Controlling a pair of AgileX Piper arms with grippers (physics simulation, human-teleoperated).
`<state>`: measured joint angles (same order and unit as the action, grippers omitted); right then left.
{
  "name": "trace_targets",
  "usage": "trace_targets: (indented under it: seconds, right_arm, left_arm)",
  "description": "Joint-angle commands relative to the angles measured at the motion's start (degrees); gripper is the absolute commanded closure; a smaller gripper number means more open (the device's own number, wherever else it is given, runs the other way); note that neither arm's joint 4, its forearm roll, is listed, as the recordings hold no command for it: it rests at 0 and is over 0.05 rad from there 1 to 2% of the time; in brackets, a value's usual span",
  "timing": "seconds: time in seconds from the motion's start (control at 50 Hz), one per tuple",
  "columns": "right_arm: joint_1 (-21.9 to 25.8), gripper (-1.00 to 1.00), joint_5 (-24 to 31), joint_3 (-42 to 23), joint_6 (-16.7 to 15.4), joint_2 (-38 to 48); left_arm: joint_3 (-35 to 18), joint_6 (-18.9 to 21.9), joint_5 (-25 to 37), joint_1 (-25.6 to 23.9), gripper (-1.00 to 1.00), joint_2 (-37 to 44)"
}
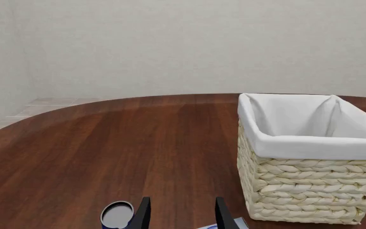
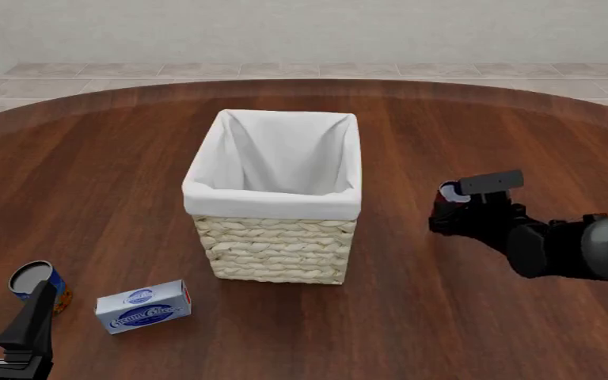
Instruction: Pick up the tomato sauce, and put it in the basket.
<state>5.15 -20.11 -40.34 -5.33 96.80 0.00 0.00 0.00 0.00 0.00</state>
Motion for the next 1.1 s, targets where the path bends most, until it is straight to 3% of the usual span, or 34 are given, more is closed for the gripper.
trace_targets:
  seconds: [0.02, 0.32, 0.36, 0.84, 1.1]
  right_arm:
    - [0.8, 1.00, 3.8, -1.3, 0.2, -4.9]
    - [2.3, 1.00, 9.5, -3.5, -1.3, -11.2]
    - [3.0, 1.00, 10.4, -4.0, 0.1, -12.3]
    - [6.4, 1.00, 19.4, -10.1, -4.9, -17.6]
    - [8.4, 1.00, 24.0, -16.8, -6.8, -17.3]
  left_arm:
    - [0.0, 0.0, 0.0, 0.0, -1.00, 0.0]
    - [0.0, 0.0, 0.0, 0.0, -1.00, 0.0]
    - [0.0, 0.0, 0.0, 0.0, -1.00, 0.0]
    - [0.0, 0.0, 0.0, 0.0, -1.00, 0.0]
    - [0.0, 0.0, 0.0, 0.0, -1.00, 0.0]
